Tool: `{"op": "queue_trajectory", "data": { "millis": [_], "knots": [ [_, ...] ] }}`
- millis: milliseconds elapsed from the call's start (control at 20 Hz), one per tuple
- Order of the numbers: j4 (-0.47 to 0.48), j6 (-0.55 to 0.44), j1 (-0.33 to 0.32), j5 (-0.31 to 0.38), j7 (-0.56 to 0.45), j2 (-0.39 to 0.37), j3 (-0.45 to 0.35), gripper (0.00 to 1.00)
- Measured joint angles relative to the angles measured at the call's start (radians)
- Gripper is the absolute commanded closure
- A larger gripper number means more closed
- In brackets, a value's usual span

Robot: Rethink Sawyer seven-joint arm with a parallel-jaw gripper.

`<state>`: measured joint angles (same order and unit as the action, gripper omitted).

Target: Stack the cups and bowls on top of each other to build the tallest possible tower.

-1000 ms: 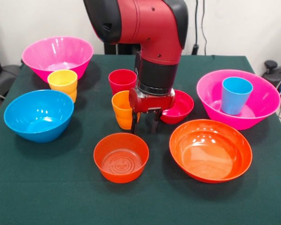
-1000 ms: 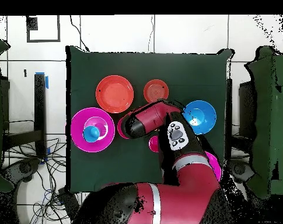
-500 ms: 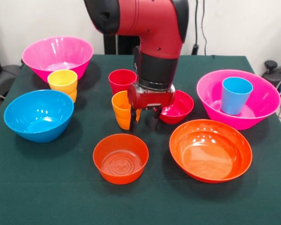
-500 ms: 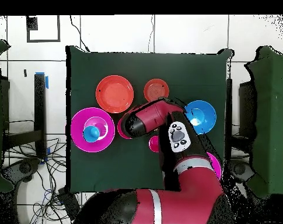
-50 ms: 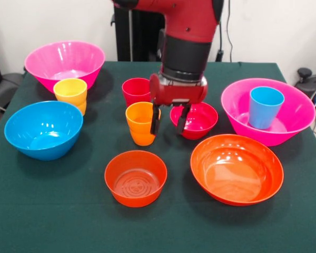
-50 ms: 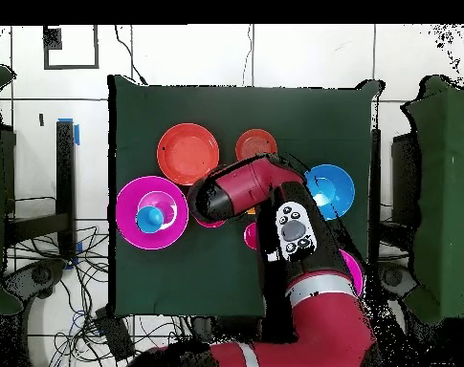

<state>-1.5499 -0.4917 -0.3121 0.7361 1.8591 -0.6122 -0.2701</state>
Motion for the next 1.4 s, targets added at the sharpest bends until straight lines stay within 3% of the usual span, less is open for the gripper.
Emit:
{"op": "queue_trajectory", "data": {
  "millis": [300,950,1400],
  "knots": [
    [-0.007,-0.044,0.005,-0.022,0.000,-0.036,-0.019,0.00],
    [-0.028,-0.045,0.010,-0.021,0.000,-0.049,-0.048,0.00],
    [-0.028,-0.045,-0.071,-0.016,-0.002,-0.044,-0.077,0.00]
  ]
}}
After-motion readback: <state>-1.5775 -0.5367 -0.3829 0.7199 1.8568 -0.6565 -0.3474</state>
